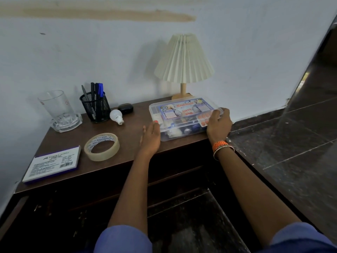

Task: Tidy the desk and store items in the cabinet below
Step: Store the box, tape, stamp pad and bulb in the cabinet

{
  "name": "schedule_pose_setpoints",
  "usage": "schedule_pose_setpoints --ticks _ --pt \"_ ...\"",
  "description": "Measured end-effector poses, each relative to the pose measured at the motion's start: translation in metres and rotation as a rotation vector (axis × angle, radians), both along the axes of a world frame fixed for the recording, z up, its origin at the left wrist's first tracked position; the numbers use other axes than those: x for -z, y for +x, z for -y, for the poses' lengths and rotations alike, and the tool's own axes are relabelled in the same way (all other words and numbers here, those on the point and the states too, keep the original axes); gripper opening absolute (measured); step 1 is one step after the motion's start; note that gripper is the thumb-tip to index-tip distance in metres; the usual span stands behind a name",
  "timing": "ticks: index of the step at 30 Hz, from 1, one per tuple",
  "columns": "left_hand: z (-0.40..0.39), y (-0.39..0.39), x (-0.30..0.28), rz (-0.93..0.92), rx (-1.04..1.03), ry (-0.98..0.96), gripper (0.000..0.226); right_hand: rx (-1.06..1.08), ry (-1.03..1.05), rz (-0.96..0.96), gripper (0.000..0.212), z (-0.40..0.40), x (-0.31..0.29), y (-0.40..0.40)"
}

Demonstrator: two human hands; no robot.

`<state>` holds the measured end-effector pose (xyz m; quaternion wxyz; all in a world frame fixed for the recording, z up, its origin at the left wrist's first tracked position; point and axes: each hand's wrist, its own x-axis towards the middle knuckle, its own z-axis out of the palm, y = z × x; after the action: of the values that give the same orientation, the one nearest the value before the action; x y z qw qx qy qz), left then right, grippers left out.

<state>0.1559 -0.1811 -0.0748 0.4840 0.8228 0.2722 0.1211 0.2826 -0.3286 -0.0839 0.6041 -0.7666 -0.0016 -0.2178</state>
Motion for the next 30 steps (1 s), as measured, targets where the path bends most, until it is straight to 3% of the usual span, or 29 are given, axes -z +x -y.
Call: schedule_pose_setpoints --ticks 6,7,10,13,16,19,20,23,27,30 --pt "-0.002 -0.018 0.001 0.077 0.034 -0.066 0.074 -0.015 -0.019 -0.060 0.036 -0.003 -0.004 -0.014" --pt "-0.003 -0.021 0.002 0.099 0.042 -0.084 0.067 -0.019 0.000 -0.097 0.035 -0.003 -0.007 -0.015" --pt "-0.008 -0.032 -0.002 0.203 0.013 -0.170 0.041 -0.127 0.312 -0.380 0.023 -0.002 -0.028 -0.013" --pt "-0.013 -0.041 -0.004 0.305 -0.052 -0.304 0.034 -0.191 0.642 -0.547 0.010 0.005 -0.044 -0.020" --pt "-0.015 -0.054 -0.003 0.478 -0.057 -0.610 0.031 -0.321 0.726 -0.569 0.006 0.006 -0.047 -0.041" --pt "-0.025 -0.074 -0.002 0.531 -0.075 -0.776 0.026 -0.533 0.758 -0.564 0.012 0.009 -0.038 -0.055" --pt "-0.030 -0.081 -0.002 0.517 -0.042 -0.818 0.029 -0.599 0.744 -0.573 0.015 0.011 -0.034 -0.059" --pt "-0.039 -0.104 0.006 0.468 0.129 -0.924 0.048 -0.683 0.606 -0.624 0.052 0.020 -0.016 -0.074" --pt "-0.039 -0.133 0.026 0.468 0.314 -0.929 0.067 -0.750 0.660 -0.557 0.033 0.036 0.012 -0.096" --pt "-0.043 -0.147 0.051 0.405 0.327 -0.930 0.082 -0.756 0.743 -0.529 0.029 0.047 0.034 -0.109"
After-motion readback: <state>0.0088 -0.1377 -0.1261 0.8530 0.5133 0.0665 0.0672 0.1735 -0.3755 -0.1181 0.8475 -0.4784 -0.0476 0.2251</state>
